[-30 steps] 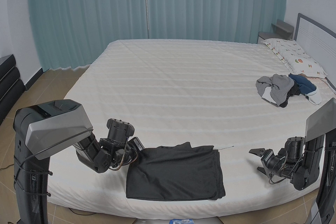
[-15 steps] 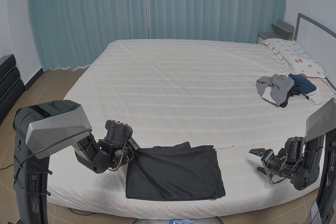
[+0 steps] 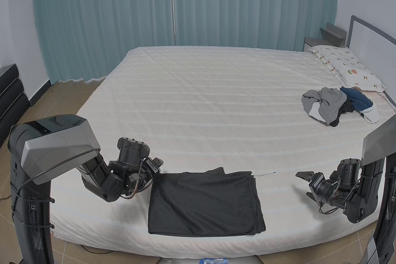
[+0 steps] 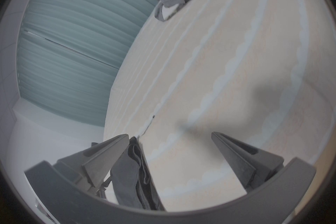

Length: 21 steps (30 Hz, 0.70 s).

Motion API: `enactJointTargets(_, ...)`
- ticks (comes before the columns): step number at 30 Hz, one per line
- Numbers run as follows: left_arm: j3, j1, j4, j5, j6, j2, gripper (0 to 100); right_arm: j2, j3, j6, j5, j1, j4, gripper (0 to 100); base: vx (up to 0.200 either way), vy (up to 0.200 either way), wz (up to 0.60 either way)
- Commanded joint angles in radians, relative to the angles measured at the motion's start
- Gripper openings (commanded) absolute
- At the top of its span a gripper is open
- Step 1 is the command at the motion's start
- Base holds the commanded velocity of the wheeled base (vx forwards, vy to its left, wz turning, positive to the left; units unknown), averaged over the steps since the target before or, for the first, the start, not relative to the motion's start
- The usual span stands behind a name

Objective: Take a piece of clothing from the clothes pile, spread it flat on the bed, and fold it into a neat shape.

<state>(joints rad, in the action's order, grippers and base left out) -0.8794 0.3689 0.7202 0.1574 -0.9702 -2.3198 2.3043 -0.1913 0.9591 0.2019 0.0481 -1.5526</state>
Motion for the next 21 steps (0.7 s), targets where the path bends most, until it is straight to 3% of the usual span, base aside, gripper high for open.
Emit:
enactJointTargets(1, 0.048, -0.030, 0.025, -0.029, 0.008, 0.125, 100, -0.115, 0.010, -0.088, -0.081, 0.016, -0.011, 100, 0.000, 0.000, 0.00)
enactJointTargets(6, 0.165, -0.039, 0.041, -0.024, 0.068, 0.296, 100, -0.368, 0.167, -0.278, -0.165, 0.021, -0.011, 100, 0.000, 0.000, 0.00)
enactJointTargets(12, 0.344, -0.035, 0.176, -0.009, 0.136, 0.491, 100, -0.666, 0.191, -0.373, -0.268, 0.004, 0.095, 100, 0.000, 0.000, 0.00)
enactJointTargets(14, 0.428, -0.035, 0.246, 0.022, 0.219, 0.609, 100, -0.845, 0.191, -0.474, -0.274, -0.005, 0.221, 100, 0.000, 0.000, 0.00)
enactJointTargets(17, 0.481, -0.035, 0.265, 0.062, 0.297, 0.680, 100, -0.980, 0.191, -0.528, -0.276, -0.004, 0.327, 100, 0.000, 0.000, 0.00)
enactJointTargets(19, 0.533, -0.035, 0.271, 0.136, 0.392, 0.777, 100, -1.183, 0.191, -0.602, -0.266, 0.004, 0.480, 100, 0.000, 0.000, 0.00)
enactJointTargets(21, 0.580, -0.022, 0.271, 0.178, 0.430, 0.861, 100, -1.335, 0.191, -0.658, -0.259, 0.003, 0.629, 100, 0.000, 0.000, 0.00)
